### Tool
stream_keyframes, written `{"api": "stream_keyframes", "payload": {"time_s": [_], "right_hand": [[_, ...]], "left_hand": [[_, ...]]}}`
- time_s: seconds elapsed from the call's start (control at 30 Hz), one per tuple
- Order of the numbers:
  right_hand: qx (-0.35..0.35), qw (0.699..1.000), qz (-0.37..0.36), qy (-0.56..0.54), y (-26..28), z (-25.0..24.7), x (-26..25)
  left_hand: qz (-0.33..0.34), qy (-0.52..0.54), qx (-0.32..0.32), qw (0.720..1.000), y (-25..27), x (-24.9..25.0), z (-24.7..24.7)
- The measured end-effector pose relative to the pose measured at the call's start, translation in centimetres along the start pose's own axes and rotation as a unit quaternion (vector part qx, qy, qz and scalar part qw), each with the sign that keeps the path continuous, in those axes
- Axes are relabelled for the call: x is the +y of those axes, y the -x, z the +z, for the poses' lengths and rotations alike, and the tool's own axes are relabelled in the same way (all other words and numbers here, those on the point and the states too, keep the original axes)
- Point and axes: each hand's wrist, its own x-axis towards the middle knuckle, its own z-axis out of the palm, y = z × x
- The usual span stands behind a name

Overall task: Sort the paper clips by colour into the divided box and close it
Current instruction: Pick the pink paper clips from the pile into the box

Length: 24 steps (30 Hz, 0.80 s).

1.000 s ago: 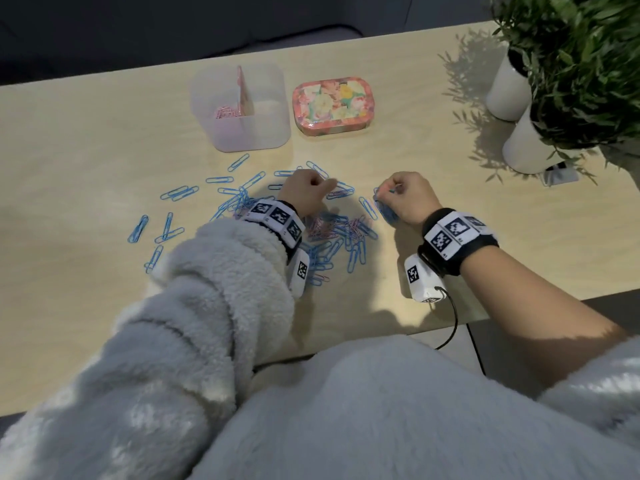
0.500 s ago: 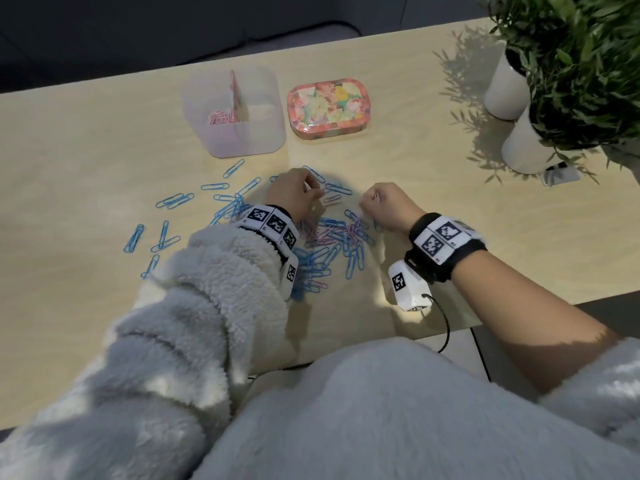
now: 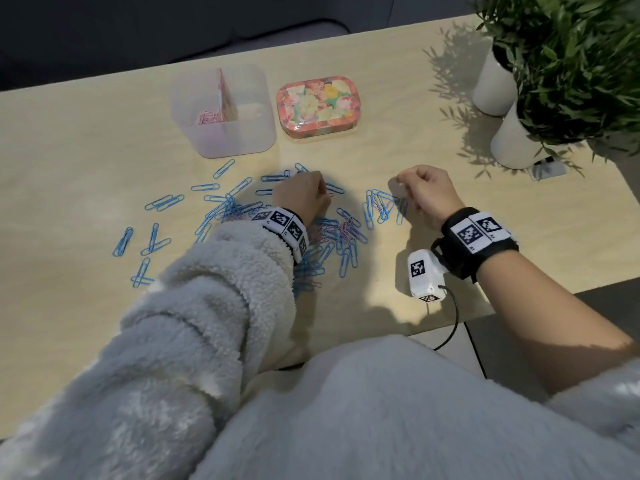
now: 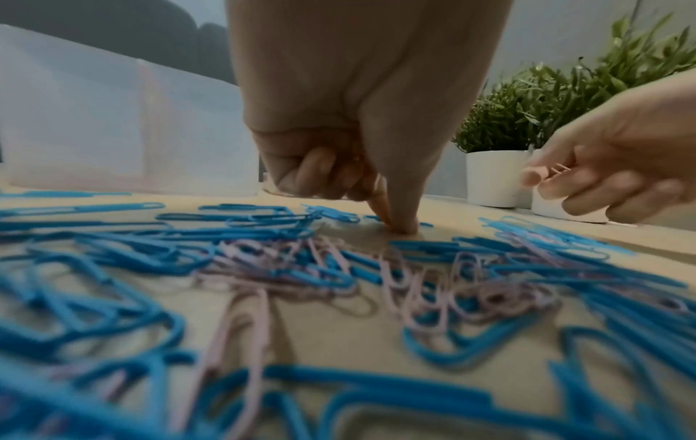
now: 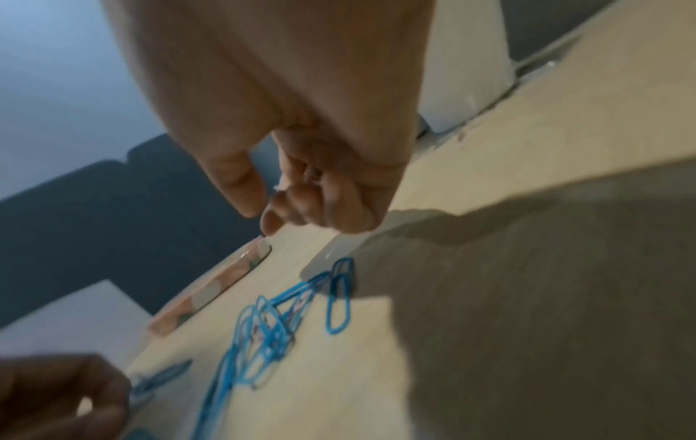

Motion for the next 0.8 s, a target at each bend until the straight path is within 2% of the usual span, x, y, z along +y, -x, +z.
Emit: {"api": "stream_keyframes", "payload": {"time_s": [0.07,0.17,0.23,0.27,0.33,0.4,0.43,0.53,0.63,0.7,0.8], "right_hand": [[-0.018,0.993,-0.033,0.113,0.1,0.5,0.4],[-0.035,0.964,-0.025,0.264,0.6,1.5,0.8],[-0.034,0.948,-0.037,0.313,0.8,2.3,0.6],[-0.041,0.949,-0.040,0.309,0.8,2.5,0.6],[-0.068,0.974,-0.023,0.217,0.6,2.4,0.2],[-0.066,0.992,0.006,0.111,0.2,1.5,-0.2],[-0.054,0.994,0.007,0.093,-0.1,0.8,-0.3],[-0.011,0.994,0.006,0.112,-1.0,-1.1,-0.4],[0.000,0.982,-0.012,0.190,-1.3,-1.5,-0.2],[-0.004,0.970,-0.021,0.241,-1.1,-1.2,-0.3],[0.027,0.952,-0.043,0.303,-0.4,-0.4,-1.0]], "left_hand": [[0.004,-0.020,-0.028,0.999,-0.2,0.0,0.0],[0.014,-0.015,-0.078,0.997,-0.3,-0.1,-0.1],[0.020,-0.004,-0.081,0.997,-0.2,-0.1,0.0],[0.021,0.002,-0.073,0.997,-0.1,-0.1,0.0],[0.021,0.016,-0.063,0.998,0.1,-0.3,0.2],[0.026,0.023,-0.065,0.997,0.1,-0.7,0.4],[0.028,0.024,-0.069,0.997,0.1,-0.8,0.4],[0.037,0.020,-0.083,0.996,0.1,-1.0,0.4],[0.051,0.018,-0.086,0.995,0.5,-0.9,0.5],[0.049,0.049,-0.069,0.995,0.7,-1.1,0.7],[0.027,0.134,-0.049,0.989,0.9,-1.3,0.3]]}}
